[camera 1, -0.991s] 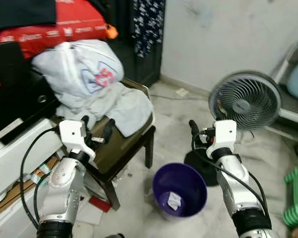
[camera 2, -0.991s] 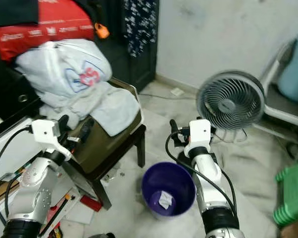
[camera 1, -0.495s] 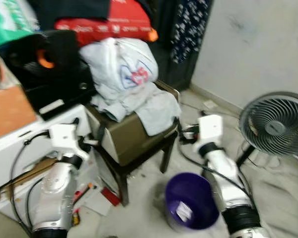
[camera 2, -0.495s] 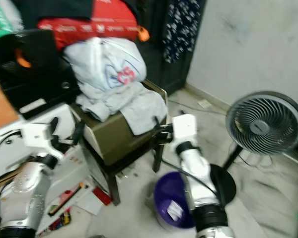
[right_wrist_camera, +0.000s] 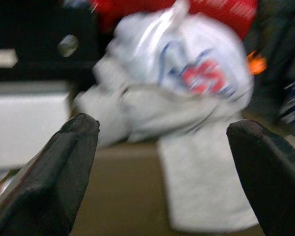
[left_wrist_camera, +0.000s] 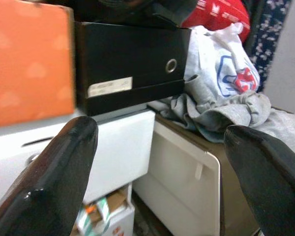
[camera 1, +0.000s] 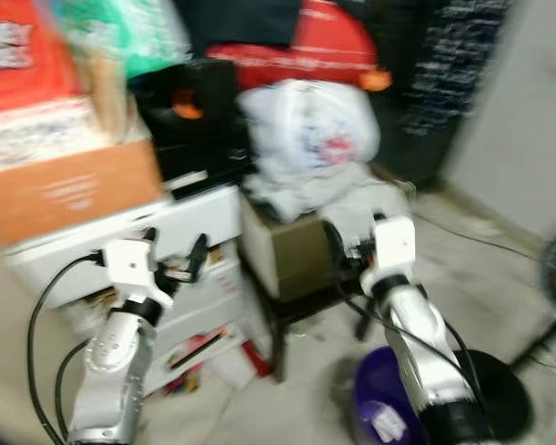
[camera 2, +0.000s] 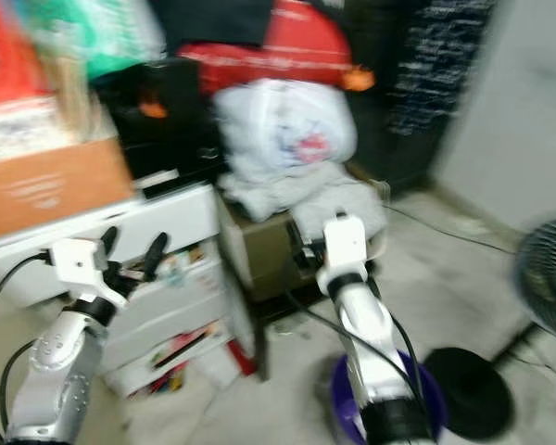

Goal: Clean up the room

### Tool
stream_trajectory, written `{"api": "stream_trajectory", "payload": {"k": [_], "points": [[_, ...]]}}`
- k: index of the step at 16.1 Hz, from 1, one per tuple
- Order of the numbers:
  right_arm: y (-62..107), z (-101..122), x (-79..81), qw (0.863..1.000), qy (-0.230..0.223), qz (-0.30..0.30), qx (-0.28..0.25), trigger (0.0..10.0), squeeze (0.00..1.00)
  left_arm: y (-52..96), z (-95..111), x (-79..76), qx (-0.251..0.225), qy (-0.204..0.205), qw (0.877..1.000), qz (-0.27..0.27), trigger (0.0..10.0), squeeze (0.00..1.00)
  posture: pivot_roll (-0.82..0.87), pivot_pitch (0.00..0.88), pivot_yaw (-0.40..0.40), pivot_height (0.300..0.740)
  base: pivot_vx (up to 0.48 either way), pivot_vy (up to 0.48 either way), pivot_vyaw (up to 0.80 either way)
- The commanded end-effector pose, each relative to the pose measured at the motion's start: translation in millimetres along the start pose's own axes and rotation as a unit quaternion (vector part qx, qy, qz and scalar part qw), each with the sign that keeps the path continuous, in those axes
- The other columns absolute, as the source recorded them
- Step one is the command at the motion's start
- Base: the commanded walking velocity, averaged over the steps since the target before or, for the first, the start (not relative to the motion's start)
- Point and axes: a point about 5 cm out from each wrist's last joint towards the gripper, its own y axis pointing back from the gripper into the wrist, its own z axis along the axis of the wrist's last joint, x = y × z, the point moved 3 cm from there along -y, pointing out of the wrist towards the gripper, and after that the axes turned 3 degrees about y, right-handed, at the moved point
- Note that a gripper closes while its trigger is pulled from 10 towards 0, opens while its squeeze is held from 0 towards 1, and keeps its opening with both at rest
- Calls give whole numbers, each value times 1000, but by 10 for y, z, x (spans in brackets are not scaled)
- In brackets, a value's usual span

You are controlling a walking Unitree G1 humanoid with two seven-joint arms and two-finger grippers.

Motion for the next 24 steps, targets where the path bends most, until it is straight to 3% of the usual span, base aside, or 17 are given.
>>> {"api": "stream_trajectory", "payload": {"k": [1,5,13,21,24], "points": [[-10,87,-28,1000,-3,-4,-14,10000,0,8,15,-7,6,-10,1000,-2,10000,0,-10,0,-7,740,0,0,800],[5,87,-4,1000,-8,-3,-5,10000,0,34,18,-78,16,-19,1000,-10,10000,0,-7,0,-7,740,0,0,777],[33,79,7,1000,-15,-9,2,10000,0,42,32,-112,29,-32,999,1,10000,0,-6,8,3,740,0,0,0],[49,62,10,1000,-13,-14,5,10000,0,45,42,-153,37,-22,999,-8,10000,0,-6,21,16,740,0,0,693],[35,64,8,1000,-9,-16,5,10000,0,32,51,-143,39,-24,999,-9,10000,0,-5,18,19,740,0,0,0]]}}
